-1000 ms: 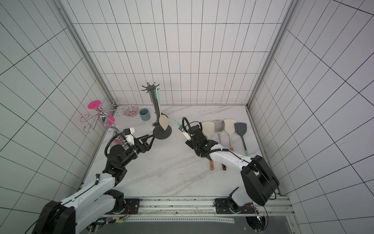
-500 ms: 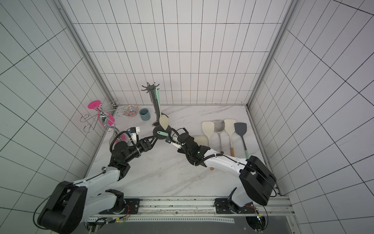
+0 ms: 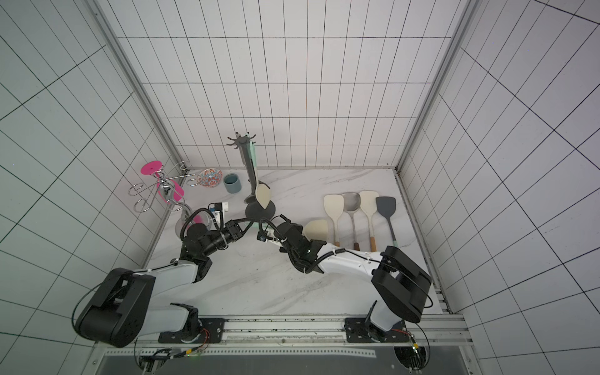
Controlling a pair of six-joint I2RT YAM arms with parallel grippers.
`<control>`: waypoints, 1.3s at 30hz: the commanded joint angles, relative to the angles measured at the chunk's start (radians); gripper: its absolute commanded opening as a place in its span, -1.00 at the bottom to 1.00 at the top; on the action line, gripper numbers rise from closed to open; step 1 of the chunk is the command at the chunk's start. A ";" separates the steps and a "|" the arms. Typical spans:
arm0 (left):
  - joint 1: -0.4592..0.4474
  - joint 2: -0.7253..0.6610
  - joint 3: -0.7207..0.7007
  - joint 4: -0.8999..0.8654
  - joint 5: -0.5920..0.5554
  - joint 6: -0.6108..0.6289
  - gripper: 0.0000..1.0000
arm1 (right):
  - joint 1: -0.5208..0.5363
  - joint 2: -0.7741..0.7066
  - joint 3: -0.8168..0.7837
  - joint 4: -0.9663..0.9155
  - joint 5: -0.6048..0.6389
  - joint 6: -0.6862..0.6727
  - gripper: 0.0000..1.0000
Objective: Take the spatula off the kitchen utensil rack
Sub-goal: Adjust the spatula at the center of the board.
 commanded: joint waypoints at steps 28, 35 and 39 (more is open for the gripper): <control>0.005 -0.147 -0.044 -0.002 -0.106 0.103 -1.00 | 0.004 -0.183 0.242 -0.501 -0.127 0.738 0.97; 0.005 -0.254 -0.065 -0.064 -0.158 0.135 -1.00 | -0.049 -0.320 0.186 -0.496 -0.259 1.304 0.97; 0.003 -0.310 -0.078 -0.093 -0.188 0.151 -1.00 | -0.069 -0.353 0.115 -0.426 -0.268 1.613 0.97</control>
